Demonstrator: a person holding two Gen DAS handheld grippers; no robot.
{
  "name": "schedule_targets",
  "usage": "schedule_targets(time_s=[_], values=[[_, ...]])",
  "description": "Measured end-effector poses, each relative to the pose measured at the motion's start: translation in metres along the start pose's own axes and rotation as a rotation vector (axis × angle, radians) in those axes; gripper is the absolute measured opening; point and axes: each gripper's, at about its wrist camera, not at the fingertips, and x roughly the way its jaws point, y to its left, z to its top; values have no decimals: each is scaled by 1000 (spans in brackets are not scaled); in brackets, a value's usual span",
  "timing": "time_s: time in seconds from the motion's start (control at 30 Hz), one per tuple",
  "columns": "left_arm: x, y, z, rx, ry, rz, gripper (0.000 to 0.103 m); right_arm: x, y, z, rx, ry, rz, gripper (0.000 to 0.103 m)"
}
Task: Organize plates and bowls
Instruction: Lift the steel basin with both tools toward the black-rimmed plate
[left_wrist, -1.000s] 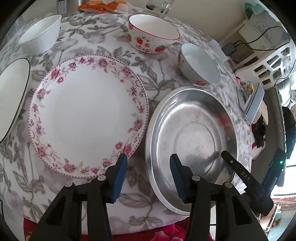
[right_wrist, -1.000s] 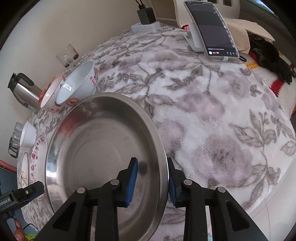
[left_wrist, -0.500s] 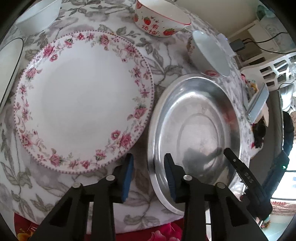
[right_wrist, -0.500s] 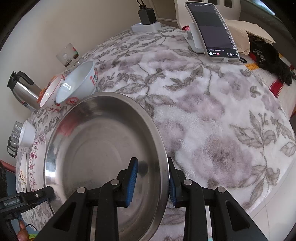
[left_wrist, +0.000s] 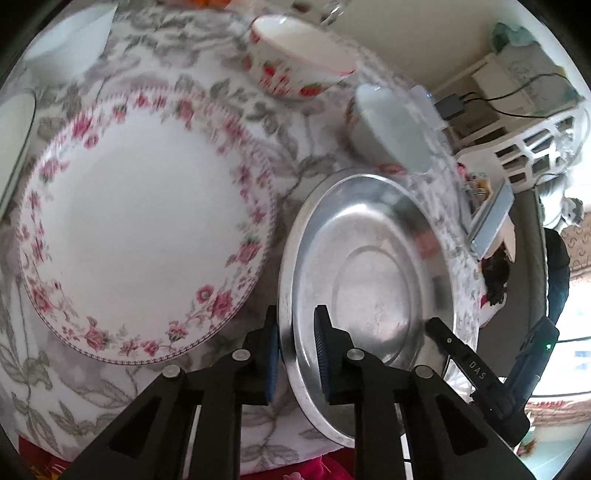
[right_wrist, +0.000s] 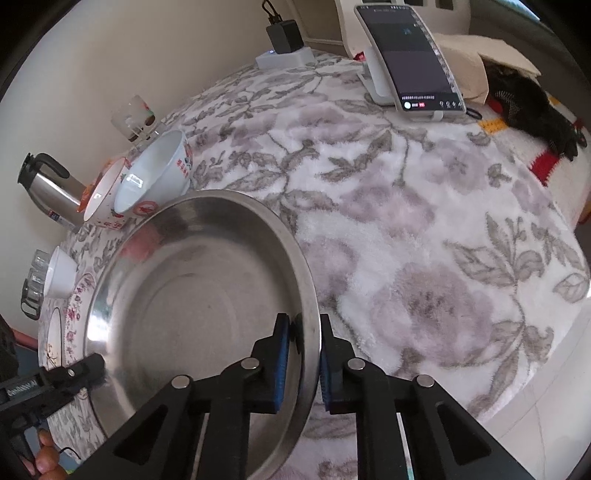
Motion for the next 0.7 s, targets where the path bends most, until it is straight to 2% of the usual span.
schedule_targets(time_s=[0.3, 0.7], values=[[-23, -10, 1, 45, -80, -64, 19, -23, 3, 2, -13, -19, 7, 15], [-54, -3, -1, 35, -159, -129, 19, -52, 22, 2, -45, -50, 4, 16]])
